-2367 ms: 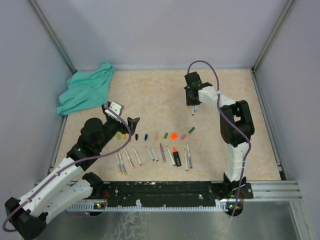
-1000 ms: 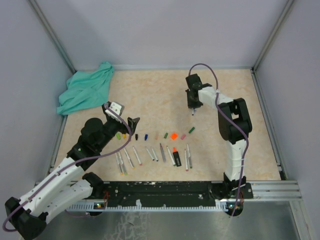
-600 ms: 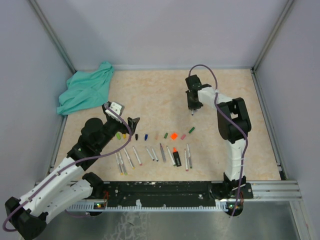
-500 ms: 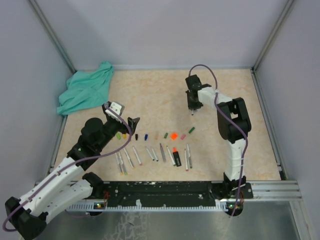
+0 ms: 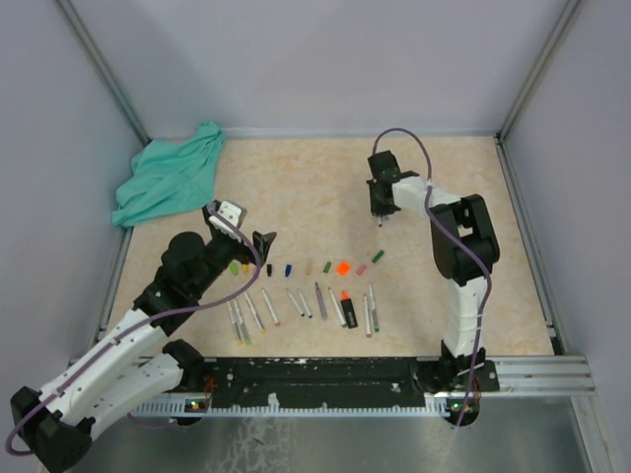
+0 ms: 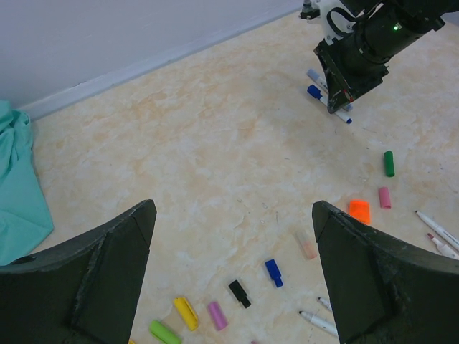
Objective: Open the pen caps
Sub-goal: Pick up the pen from the center of the board.
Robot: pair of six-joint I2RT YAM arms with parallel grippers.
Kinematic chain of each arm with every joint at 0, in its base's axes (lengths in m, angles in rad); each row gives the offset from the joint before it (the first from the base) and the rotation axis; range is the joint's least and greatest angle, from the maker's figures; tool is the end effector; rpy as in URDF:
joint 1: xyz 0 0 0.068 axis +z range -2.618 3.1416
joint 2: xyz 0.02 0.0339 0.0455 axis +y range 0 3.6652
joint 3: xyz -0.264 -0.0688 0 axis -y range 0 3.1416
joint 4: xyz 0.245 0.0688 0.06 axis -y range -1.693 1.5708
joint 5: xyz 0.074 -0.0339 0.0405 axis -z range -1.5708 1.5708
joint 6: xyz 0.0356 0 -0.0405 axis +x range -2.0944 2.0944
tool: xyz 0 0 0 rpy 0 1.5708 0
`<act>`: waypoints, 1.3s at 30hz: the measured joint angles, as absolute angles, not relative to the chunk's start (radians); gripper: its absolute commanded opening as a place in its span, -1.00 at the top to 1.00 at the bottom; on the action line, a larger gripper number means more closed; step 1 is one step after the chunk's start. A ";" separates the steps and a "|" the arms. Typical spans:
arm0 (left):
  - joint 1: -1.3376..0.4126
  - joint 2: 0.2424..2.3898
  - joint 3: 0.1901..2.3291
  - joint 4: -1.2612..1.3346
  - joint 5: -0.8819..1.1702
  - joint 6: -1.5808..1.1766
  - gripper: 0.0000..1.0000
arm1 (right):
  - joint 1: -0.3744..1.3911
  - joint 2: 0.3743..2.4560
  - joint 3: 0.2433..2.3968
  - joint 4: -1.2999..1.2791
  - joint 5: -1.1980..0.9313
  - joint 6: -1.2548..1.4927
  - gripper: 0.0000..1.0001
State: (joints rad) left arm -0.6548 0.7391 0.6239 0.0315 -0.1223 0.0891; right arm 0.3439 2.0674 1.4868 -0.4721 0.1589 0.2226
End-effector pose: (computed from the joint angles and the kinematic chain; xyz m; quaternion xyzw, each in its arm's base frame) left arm 0.1487 -0.1087 0.3136 0.2285 0.6995 -0.1454 0.6613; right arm 0.4139 0.1422 0.1666 -0.0381 0.9630 -0.0023 0.2666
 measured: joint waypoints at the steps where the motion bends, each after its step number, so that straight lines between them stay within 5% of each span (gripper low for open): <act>1: -0.655 0.739 0.623 0.031 -0.122 0.090 -0.88 | 0.347 2.057 1.467 -0.449 0.158 0.219 1.00; 12: -0.655 0.750 0.613 0.040 -0.074 0.091 -0.88 | 0.374 1.776 1.029 -0.132 0.007 0.245 1.00; 21: -0.668 0.750 0.616 0.033 0.036 0.054 -0.92 | 0.386 1.312 0.697 0.160 -0.165 0.345 1.00; 39: -0.668 0.508 0.334 0.300 0.347 -0.665 -0.94 | 0.654 0.492 0.236 0.299 -0.222 0.639 1.00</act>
State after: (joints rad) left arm -0.6678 0.5076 0.3344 0.2996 0.3466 -0.6655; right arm 0.6544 0.4915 0.2356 0.2993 -0.2222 0.6392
